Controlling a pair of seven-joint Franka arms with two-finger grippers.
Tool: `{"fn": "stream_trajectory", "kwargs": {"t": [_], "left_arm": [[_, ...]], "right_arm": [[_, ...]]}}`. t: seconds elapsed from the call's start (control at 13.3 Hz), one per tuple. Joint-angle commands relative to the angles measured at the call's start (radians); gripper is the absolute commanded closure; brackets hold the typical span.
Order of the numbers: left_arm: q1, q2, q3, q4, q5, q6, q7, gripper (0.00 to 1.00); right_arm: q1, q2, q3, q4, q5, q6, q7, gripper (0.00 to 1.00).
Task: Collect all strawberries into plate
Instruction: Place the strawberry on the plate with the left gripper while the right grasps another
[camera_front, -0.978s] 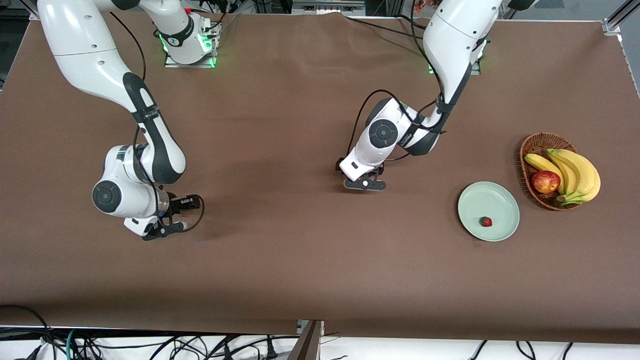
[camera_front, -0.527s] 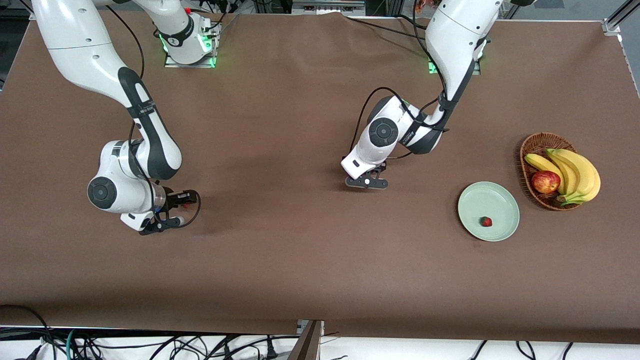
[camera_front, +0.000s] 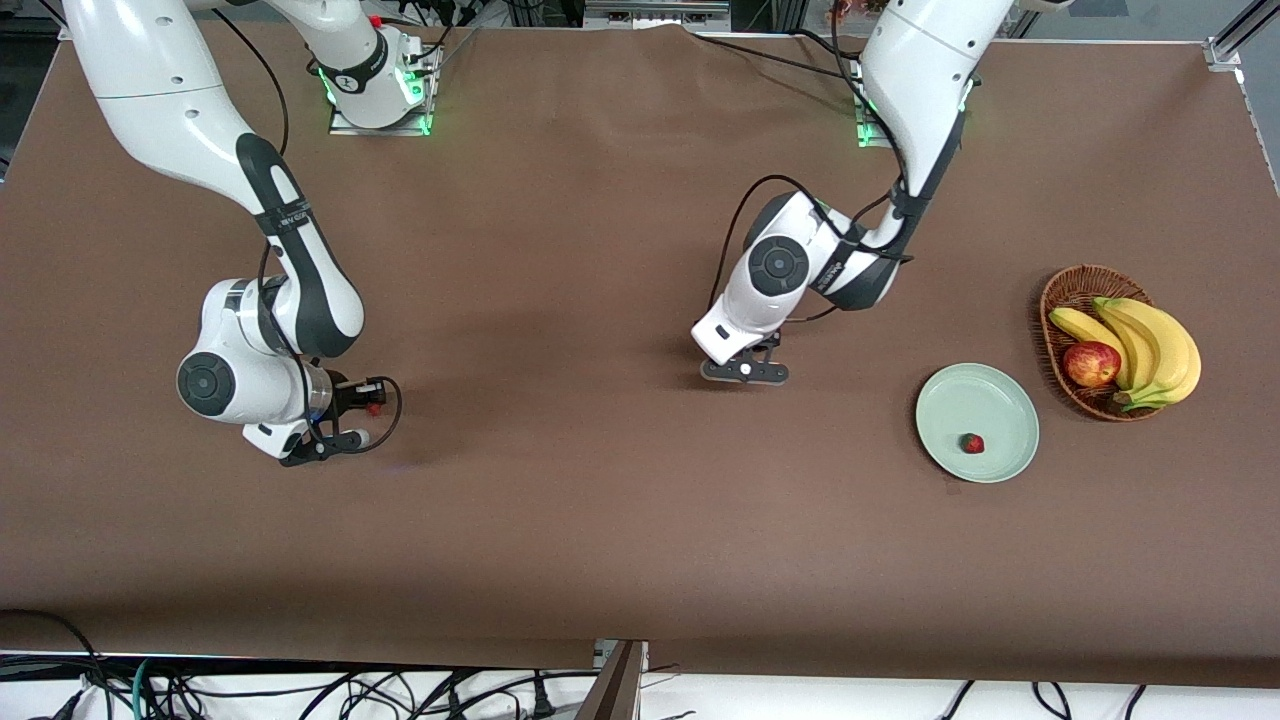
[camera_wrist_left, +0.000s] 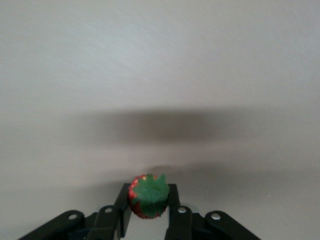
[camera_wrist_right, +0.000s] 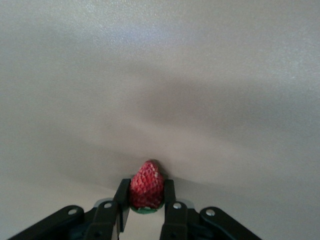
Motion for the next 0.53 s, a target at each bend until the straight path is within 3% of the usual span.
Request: {"fn": "stream_trajectory", "kwargs": {"t": [0.0,0.23,0.45], "left_arm": [[0.08,-0.06,0.001,0.103,0.019,-0.255,0.088,0.98],[0.21,-0.054,0.004,0.199,0.02,-0.434,0.408,0.97],[0.359,-0.047,0.004,0.199,0.02,-0.437,0.767,0.97]], "right_arm": [[-0.005,-0.033,0.023,-0.009,0.012,-0.005,0.016,0.8],[0.058,-0.015,0.1,0.05,0.053,0.002,0.241,0.8],[0.239,0.027,0.109,0.158,0.052,0.007,0.635,0.8]]}}
